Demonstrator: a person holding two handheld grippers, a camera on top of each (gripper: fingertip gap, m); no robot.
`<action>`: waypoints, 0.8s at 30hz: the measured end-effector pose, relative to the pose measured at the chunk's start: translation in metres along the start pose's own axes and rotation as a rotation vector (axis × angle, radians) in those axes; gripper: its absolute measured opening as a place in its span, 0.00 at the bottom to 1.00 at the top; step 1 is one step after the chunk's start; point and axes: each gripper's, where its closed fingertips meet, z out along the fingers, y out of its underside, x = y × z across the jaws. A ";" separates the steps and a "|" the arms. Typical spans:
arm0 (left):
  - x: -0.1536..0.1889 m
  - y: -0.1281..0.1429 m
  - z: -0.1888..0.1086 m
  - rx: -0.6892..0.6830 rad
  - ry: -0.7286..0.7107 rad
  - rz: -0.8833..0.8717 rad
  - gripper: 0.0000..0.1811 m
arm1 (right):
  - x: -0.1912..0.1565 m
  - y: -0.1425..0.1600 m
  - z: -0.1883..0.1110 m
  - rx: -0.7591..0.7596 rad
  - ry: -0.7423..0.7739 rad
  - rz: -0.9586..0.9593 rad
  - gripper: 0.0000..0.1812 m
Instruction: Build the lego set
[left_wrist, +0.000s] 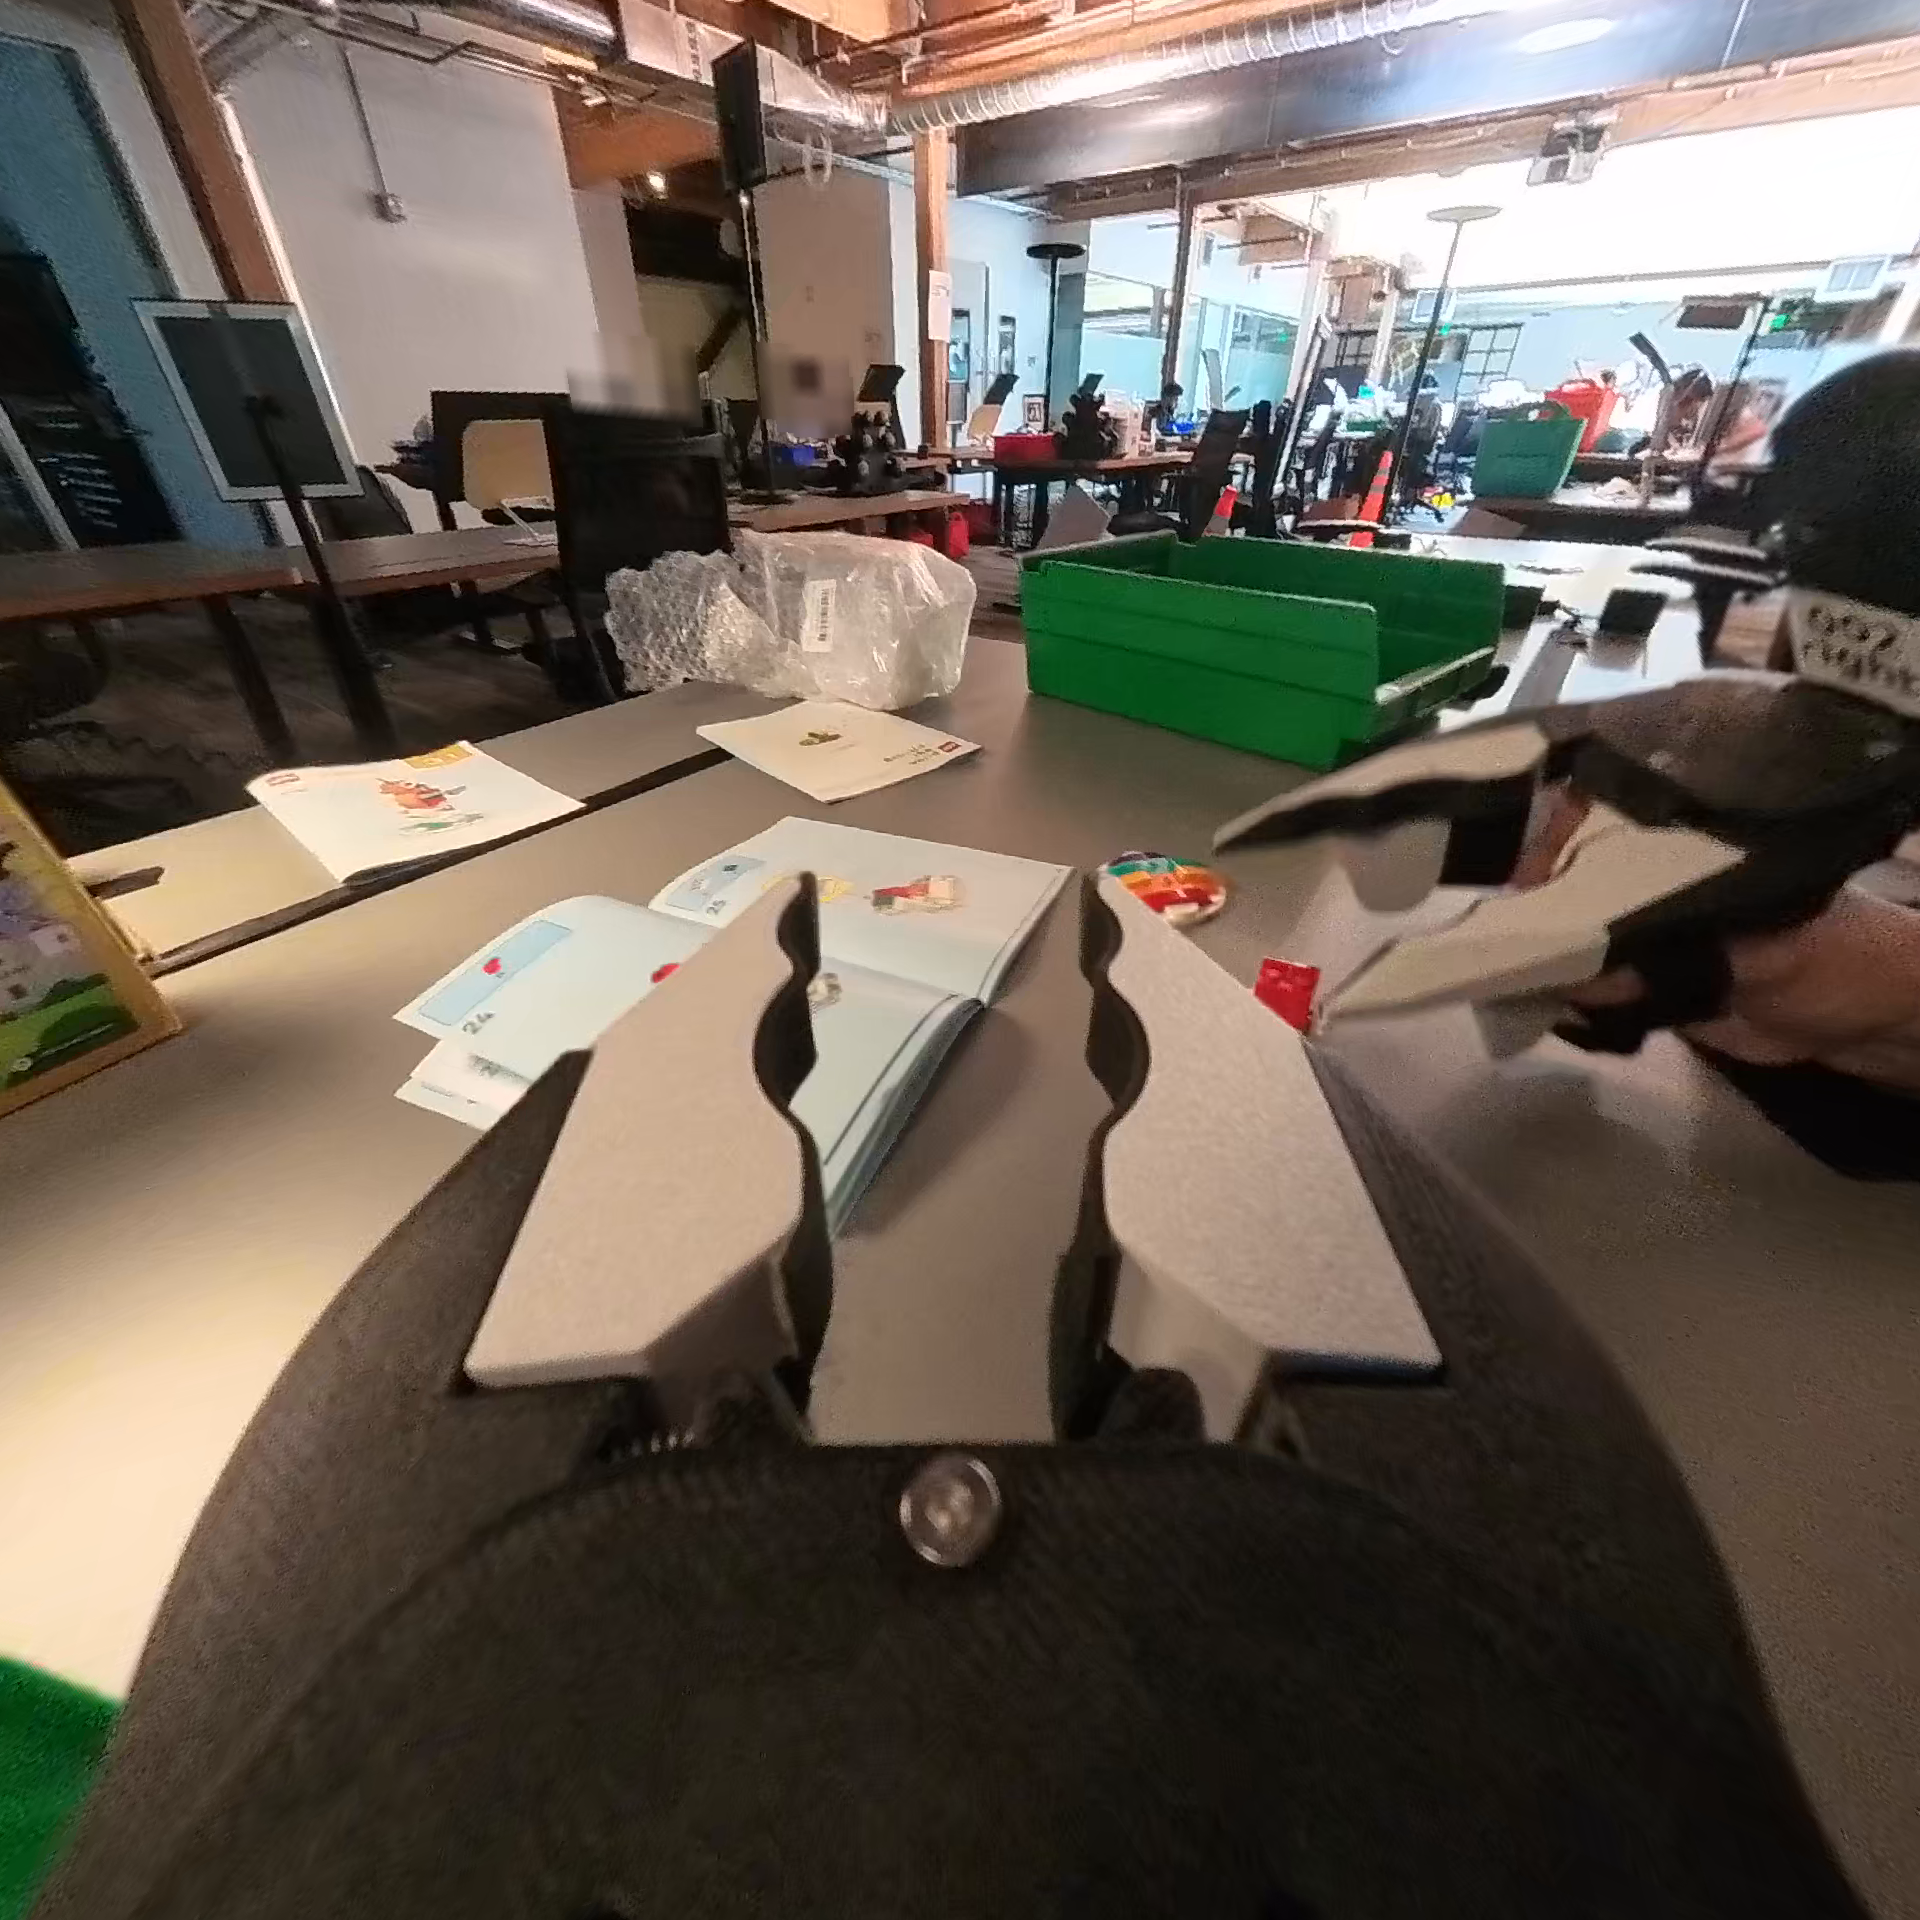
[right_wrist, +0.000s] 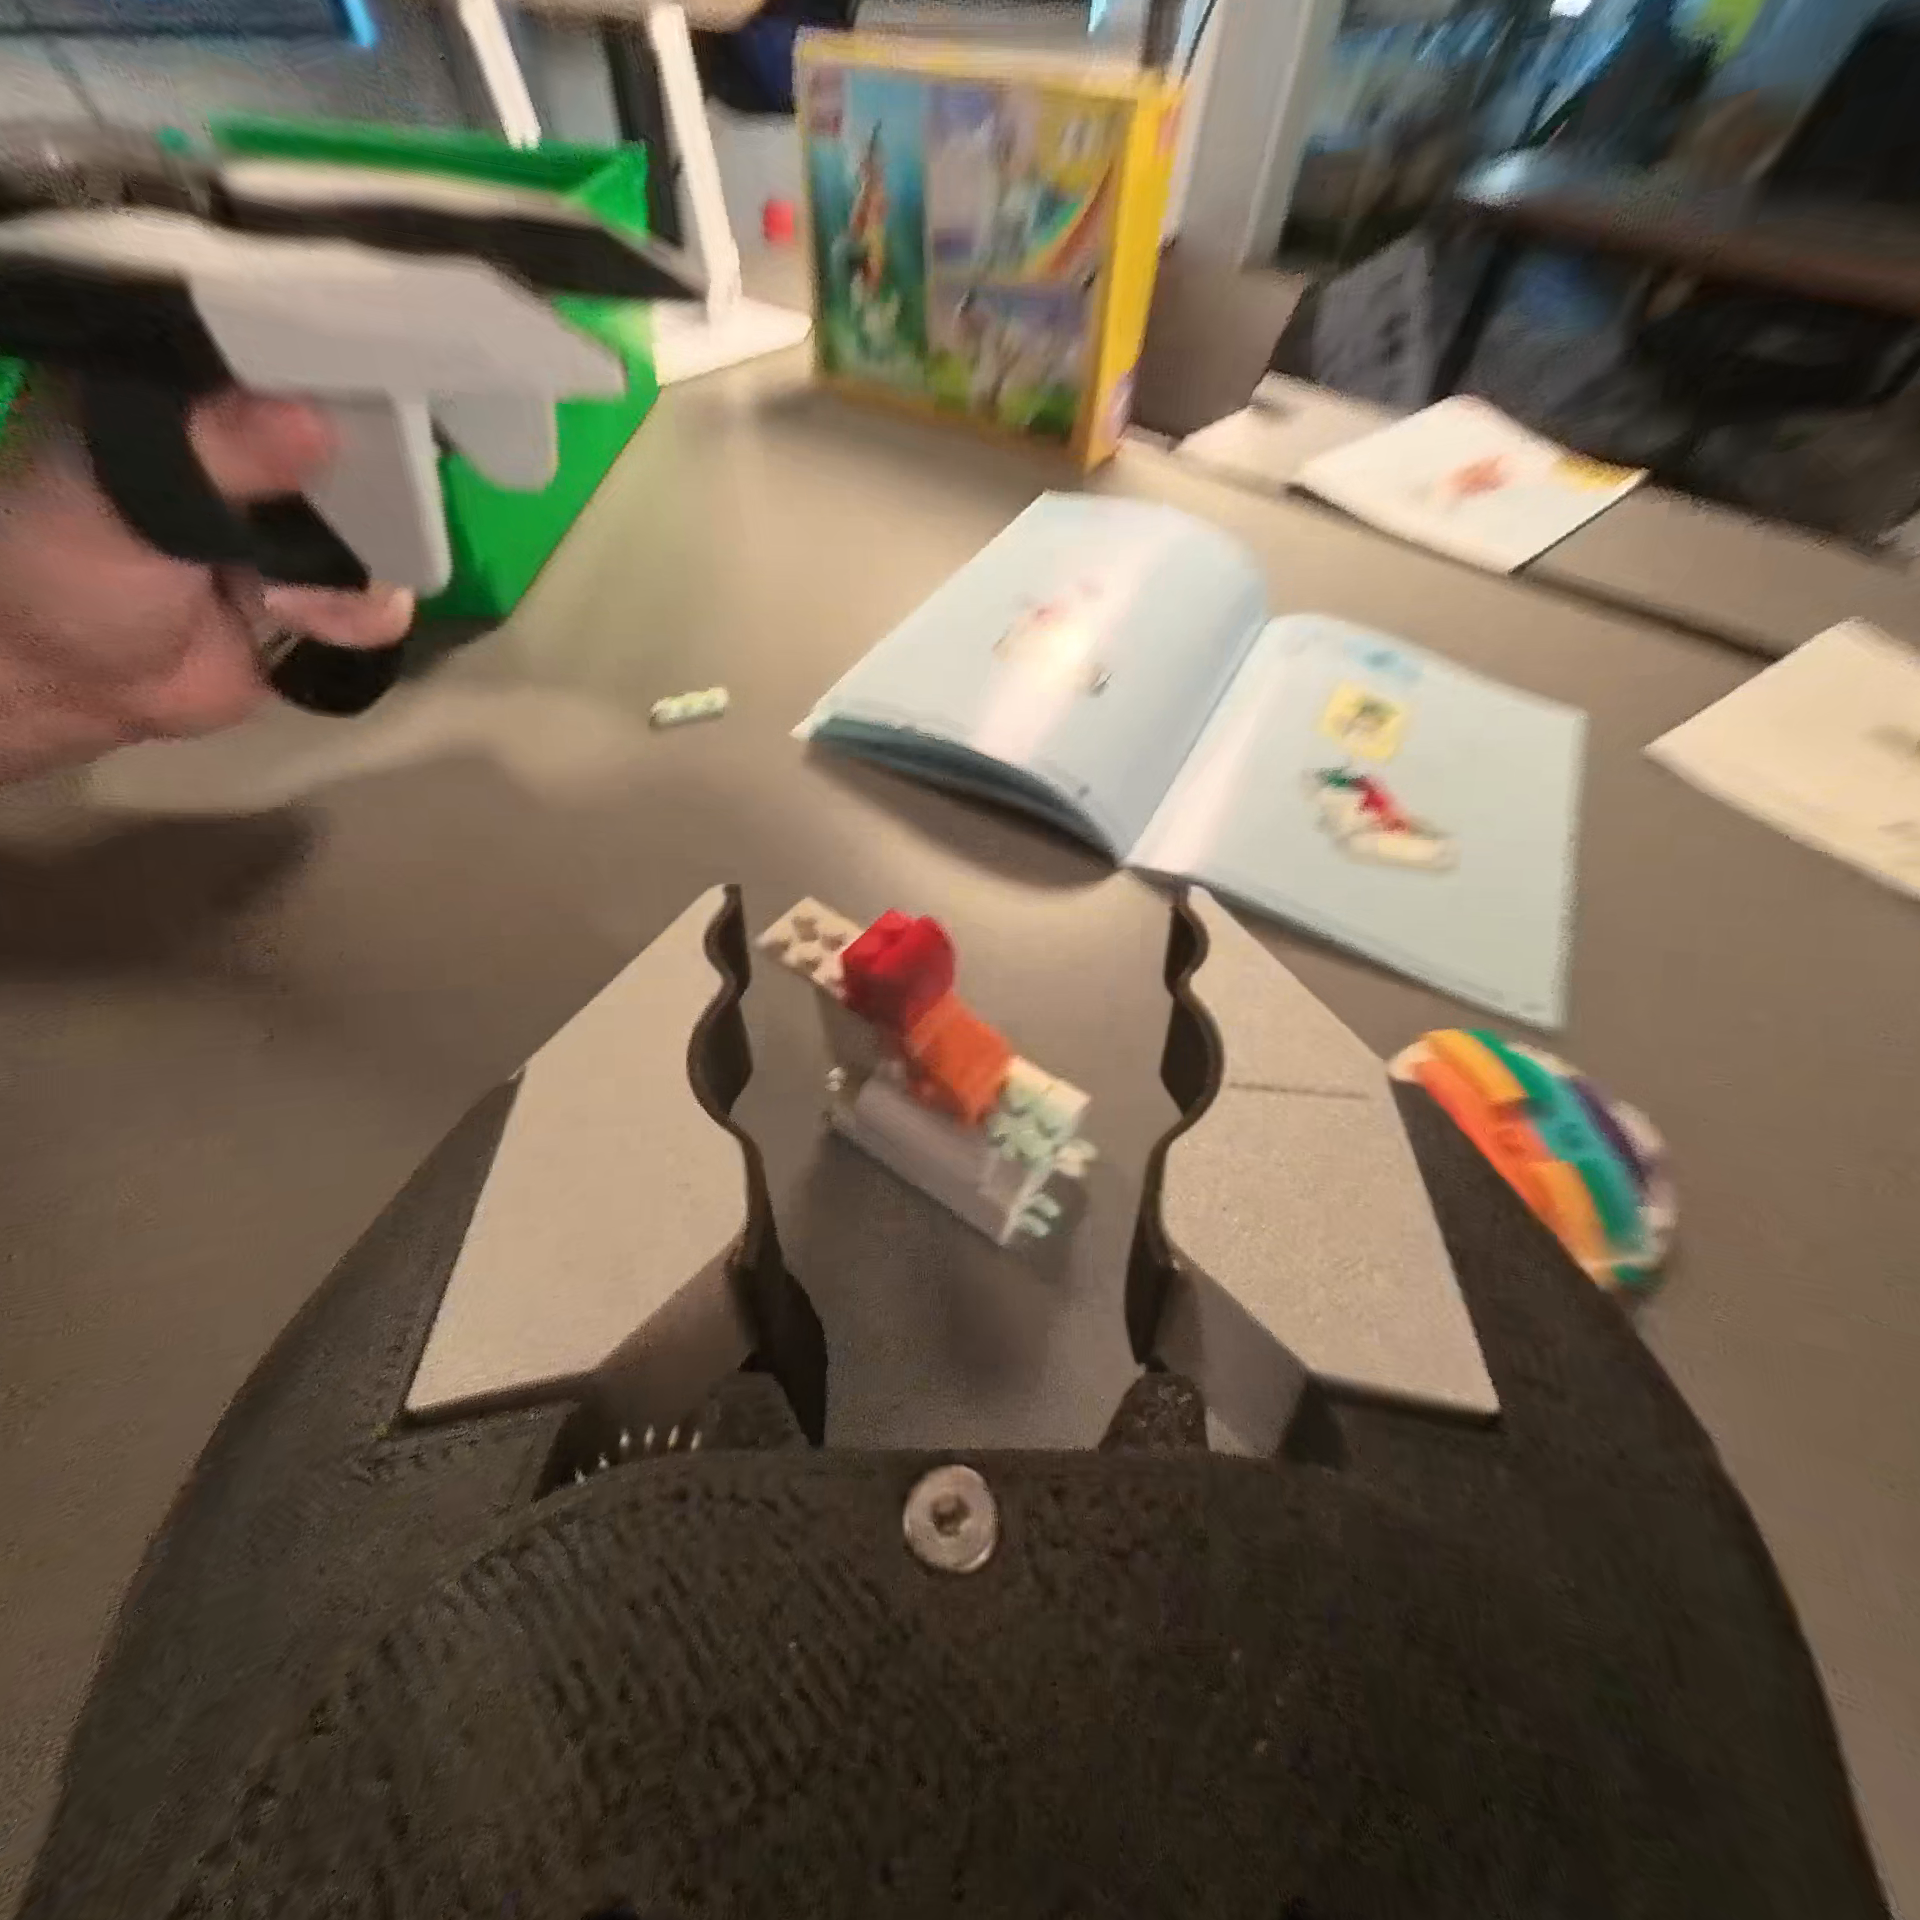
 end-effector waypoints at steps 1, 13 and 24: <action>0.003 0.001 0.001 -0.005 0.008 0.011 0.27 | 0.007 -0.010 -0.005 0.051 0.034 -0.035 0.46; 0.032 0.014 0.010 -0.048 0.124 0.087 0.29 | 0.104 -0.090 0.002 0.561 0.335 -0.520 0.42; 0.034 -0.025 -0.010 0.059 0.082 0.277 0.28 | 0.110 -0.071 0.018 0.503 0.305 -0.527 0.33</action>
